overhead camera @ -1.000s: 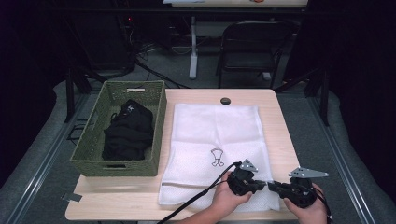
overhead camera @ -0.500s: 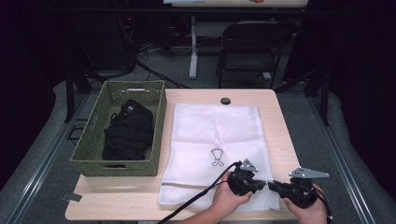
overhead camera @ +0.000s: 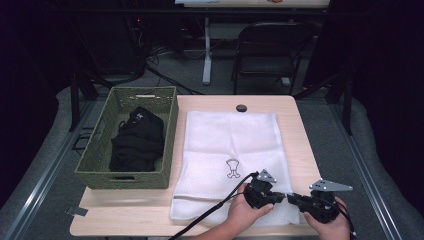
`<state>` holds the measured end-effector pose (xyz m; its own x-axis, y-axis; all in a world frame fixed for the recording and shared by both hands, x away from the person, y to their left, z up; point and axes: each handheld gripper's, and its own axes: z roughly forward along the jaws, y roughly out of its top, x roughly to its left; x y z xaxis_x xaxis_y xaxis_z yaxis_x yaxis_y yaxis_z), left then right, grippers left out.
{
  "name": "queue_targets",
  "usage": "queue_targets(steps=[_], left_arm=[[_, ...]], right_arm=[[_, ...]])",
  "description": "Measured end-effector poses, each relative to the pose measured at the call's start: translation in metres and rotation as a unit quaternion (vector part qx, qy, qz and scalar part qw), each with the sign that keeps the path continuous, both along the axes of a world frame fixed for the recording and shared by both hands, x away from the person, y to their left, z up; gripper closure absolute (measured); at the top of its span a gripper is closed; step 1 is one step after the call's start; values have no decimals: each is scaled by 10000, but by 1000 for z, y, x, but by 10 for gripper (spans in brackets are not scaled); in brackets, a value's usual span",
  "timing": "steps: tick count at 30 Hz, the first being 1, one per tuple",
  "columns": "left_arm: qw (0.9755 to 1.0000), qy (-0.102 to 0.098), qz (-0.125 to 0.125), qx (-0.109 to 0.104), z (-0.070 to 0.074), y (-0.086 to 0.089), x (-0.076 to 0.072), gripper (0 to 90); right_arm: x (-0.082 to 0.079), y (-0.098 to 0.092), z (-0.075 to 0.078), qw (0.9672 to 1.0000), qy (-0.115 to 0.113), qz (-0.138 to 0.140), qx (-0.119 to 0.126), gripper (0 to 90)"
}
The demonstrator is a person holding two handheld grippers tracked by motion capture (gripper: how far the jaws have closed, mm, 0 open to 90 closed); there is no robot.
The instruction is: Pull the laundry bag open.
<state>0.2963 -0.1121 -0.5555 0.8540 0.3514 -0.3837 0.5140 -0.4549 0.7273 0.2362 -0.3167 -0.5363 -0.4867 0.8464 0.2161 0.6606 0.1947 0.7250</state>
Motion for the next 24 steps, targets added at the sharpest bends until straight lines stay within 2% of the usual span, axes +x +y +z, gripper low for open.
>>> queue_targets(steps=[4,7,22,24], left_arm=[[10000,-9,8,-4,0,0,0,870],[10000,-91,-15,28,0,0,0,872],[9999,-138,-19,31,3,2,-1,873],[9999,-128,-13,-22,3,3,-1,873]], right_arm=[[-1,0,0,10000,-13,-21,-2,830],[0,1,0,10000,-35,-26,-13,830],[-1,1,2,10000,-71,-23,-17,831],[-1,1,2,10000,-63,-23,7,831]])
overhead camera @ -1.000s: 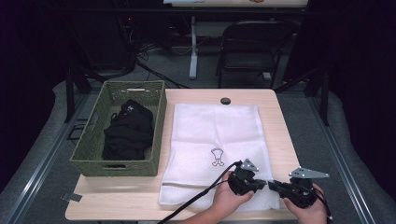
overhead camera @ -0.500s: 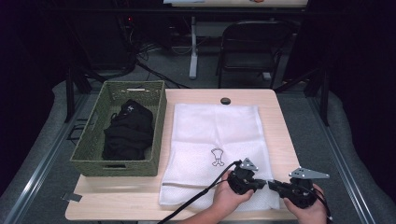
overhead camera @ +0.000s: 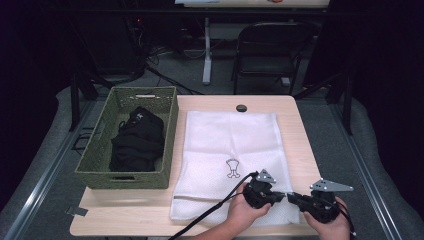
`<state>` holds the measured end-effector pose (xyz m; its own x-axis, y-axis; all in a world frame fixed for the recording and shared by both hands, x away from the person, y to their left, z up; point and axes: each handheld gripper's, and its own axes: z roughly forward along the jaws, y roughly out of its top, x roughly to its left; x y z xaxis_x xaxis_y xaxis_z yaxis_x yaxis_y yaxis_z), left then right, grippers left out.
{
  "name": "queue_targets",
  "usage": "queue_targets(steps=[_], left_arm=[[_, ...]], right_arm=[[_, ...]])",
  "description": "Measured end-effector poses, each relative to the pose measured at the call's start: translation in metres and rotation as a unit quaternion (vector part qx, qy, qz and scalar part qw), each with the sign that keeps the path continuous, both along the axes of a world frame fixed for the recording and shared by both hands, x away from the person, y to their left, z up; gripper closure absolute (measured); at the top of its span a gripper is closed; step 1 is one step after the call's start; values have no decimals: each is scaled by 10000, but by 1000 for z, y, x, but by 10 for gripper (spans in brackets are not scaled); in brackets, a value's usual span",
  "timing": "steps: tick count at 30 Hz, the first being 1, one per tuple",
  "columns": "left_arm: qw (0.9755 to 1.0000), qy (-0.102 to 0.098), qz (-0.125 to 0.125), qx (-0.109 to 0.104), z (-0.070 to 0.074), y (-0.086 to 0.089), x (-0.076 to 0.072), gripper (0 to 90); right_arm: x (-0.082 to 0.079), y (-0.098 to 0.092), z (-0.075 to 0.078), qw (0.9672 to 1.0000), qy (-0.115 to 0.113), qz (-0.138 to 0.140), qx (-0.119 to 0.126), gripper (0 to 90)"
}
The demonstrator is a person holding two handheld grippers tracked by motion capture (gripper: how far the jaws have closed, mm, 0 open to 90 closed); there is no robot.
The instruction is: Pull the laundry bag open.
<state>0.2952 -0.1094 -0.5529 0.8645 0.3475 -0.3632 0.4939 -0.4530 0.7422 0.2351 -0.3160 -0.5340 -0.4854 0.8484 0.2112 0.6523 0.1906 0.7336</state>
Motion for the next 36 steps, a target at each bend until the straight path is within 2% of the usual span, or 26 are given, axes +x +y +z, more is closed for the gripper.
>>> queue_targets(steps=[12,16,20,28,29,30,31,32,33,34,36], left_arm=[[10000,29,-8,-19,0,2,0,874],[10000,-29,59,4,0,3,-1,874],[10000,-6,3,-16,-1,4,-1,874],[10000,-24,86,6,0,5,-2,875],[9997,-86,172,145,0,7,-2,875],[9997,-86,172,145,0,7,-2,875],[9997,-67,201,154,-2,10,0,875],[9996,14,270,89,-3,13,1,875],[9998,19,216,49,-2,17,1,874],[9998,19,216,49,-2,17,1,875],[9996,-37,214,158,-2,16,0,874]], right_arm=[[-1,1,1,10000,-38,15,-49,832],[-1,2,1,9999,-55,35,-76,835],[0,2,1,10000,-20,32,-38,838],[0,3,1,10000,-14,4,-57,842],[0,4,1,9998,-76,-83,-171,845],[0,4,1,9998,-76,-83,-171,845],[-1,2,2,9992,-159,-193,-312,846],[-1,-2,3,9990,-150,-305,-282,846],[2,-12,2,9993,20,-369,76,845],[2,-14,0,9992,64,-370,164,845],[2,-14,-2,9994,81,-293,159,844]])
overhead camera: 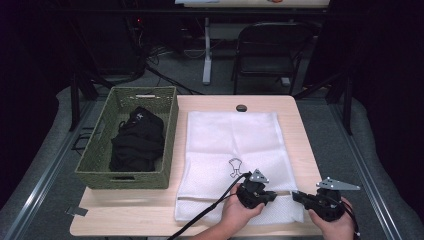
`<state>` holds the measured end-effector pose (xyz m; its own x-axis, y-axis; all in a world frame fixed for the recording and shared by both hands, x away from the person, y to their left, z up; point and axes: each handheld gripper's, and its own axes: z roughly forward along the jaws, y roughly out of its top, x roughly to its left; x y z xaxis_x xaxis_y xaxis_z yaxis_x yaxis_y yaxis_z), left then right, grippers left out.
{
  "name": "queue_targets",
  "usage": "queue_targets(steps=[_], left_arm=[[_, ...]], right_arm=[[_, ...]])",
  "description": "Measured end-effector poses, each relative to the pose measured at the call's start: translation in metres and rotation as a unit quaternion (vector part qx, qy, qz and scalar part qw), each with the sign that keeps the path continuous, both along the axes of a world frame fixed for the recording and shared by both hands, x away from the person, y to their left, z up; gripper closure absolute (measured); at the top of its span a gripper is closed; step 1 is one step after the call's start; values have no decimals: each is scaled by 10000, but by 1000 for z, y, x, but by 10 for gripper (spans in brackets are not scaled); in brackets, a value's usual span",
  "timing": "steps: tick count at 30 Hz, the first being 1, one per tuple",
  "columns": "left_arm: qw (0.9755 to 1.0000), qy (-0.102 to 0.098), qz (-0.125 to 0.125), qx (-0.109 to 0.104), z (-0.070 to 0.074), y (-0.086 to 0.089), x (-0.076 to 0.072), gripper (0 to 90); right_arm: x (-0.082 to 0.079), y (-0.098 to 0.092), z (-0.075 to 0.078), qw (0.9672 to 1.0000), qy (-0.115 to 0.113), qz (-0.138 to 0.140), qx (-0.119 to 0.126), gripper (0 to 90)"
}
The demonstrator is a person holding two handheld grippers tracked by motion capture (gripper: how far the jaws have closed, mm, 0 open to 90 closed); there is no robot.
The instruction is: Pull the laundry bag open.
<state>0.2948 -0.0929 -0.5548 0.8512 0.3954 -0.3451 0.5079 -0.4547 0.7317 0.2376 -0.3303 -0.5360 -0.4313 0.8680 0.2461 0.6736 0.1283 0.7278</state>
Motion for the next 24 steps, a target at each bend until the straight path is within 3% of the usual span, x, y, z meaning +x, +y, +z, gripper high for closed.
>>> queue_targets(steps=[2,3,6,24], left_arm=[[10000,44,13,-1,-1,0,1,874],[10000,59,1,-9,-2,1,2,874],[10000,60,10,-9,-2,2,2,874],[10000,28,-46,44,-3,12,2,873]], right_arm=[[0,2,1,10000,-33,2,-56,843],[-1,5,2,9997,-97,15,-225,842],[-2,7,3,9996,-97,0,-277,841],[-3,7,2,9995,-121,-23,-307,838]])
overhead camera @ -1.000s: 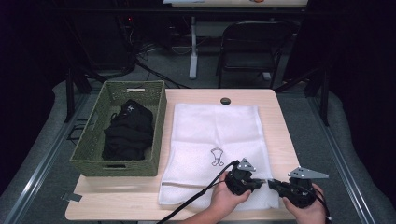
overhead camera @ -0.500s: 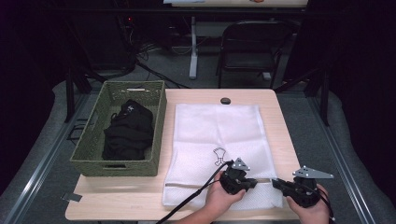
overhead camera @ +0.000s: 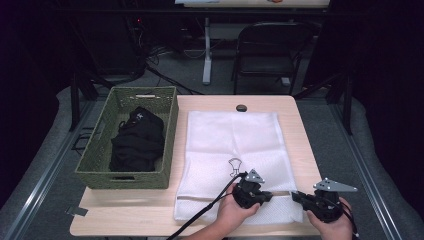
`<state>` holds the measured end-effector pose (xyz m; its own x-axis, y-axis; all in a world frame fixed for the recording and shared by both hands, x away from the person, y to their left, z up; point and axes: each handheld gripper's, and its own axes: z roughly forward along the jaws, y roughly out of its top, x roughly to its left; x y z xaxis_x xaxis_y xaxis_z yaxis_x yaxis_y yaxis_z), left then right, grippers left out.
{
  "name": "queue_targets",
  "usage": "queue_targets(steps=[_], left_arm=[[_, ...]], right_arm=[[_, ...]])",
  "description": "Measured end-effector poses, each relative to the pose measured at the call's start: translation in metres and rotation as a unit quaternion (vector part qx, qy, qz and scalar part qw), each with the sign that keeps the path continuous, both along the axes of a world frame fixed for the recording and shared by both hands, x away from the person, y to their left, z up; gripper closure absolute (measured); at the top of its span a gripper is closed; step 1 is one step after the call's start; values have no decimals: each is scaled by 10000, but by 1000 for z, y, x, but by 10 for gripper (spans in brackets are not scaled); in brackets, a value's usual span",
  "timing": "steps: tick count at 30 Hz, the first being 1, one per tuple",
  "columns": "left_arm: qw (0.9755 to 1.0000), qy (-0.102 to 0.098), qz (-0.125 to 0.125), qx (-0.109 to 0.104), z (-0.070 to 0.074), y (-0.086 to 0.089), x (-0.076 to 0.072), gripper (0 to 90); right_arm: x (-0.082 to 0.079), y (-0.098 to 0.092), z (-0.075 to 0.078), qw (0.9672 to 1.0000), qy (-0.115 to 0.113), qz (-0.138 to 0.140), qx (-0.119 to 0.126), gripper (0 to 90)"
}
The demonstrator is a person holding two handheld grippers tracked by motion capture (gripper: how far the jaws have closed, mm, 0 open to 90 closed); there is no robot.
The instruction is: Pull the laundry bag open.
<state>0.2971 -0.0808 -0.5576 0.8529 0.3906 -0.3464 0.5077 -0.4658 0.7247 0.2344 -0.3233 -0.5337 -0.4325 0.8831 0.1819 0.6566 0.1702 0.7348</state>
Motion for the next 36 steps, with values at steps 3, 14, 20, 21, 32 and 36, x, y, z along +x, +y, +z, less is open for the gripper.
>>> queue_targets(steps=[3,14,20,21,32,36], left_arm=[[10000,2,11,-15,0,1,0,873],[10000,7,2,-11,0,2,0,873],[10000,18,-1,-4,1,3,0,873],[10000,26,7,-9,1,3,0,873],[9996,-39,209,167,0,22,2,873],[9994,-14,278,189,-1,32,3,873]], right_arm=[[0,0,0,10000,-4,-2,20,838],[0,1,0,10000,-25,16,2,838],[0,1,0,10000,-48,26,-15,838],[0,1,0,10000,-46,27,-11,838],[0,-4,0,9999,-84,-130,-77,838],[0,-7,-1,9998,-91,-187,-65,838]])
